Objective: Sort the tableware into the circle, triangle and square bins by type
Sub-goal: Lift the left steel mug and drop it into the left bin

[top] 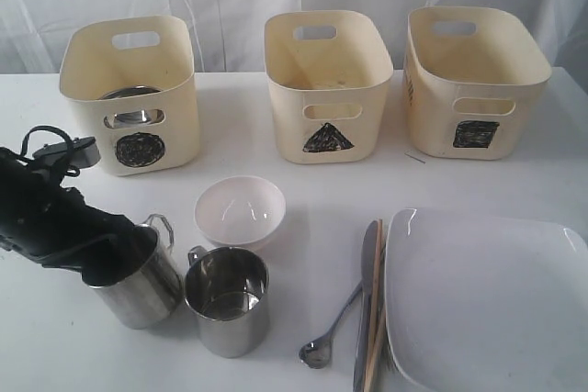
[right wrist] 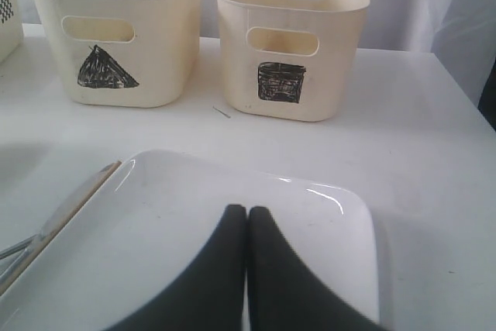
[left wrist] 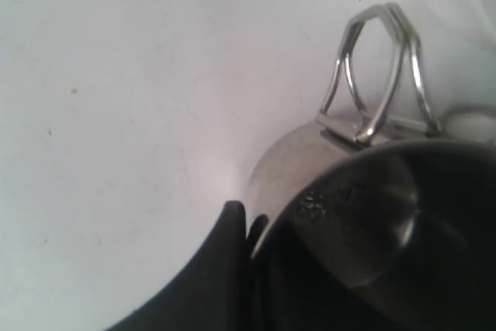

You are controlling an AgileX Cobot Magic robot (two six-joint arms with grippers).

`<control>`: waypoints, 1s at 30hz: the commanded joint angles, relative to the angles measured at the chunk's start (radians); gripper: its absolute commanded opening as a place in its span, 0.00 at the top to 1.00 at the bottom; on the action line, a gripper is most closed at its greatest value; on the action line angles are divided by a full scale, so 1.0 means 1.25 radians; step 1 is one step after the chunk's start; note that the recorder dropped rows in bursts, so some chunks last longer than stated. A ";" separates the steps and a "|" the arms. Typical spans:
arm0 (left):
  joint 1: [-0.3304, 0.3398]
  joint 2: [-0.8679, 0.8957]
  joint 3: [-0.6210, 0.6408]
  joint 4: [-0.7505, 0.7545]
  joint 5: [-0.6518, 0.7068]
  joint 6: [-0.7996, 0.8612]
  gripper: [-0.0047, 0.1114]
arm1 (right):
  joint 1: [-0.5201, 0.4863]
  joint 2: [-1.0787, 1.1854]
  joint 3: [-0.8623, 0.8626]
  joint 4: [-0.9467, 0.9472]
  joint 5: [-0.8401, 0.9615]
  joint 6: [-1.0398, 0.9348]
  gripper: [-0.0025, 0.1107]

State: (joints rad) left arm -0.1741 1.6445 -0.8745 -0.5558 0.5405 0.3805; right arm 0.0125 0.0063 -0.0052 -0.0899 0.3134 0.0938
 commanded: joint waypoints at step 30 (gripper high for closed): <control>0.028 0.055 -0.499 0.307 -0.153 -0.134 0.96 | 0.006 -0.005 0.004 -0.003 -0.012 0.005 0.98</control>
State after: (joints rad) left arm -0.1395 1.6567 -1.4493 -0.1854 0.3516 0.2325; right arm 0.0125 0.0063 -0.0052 -0.0899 0.3115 0.0944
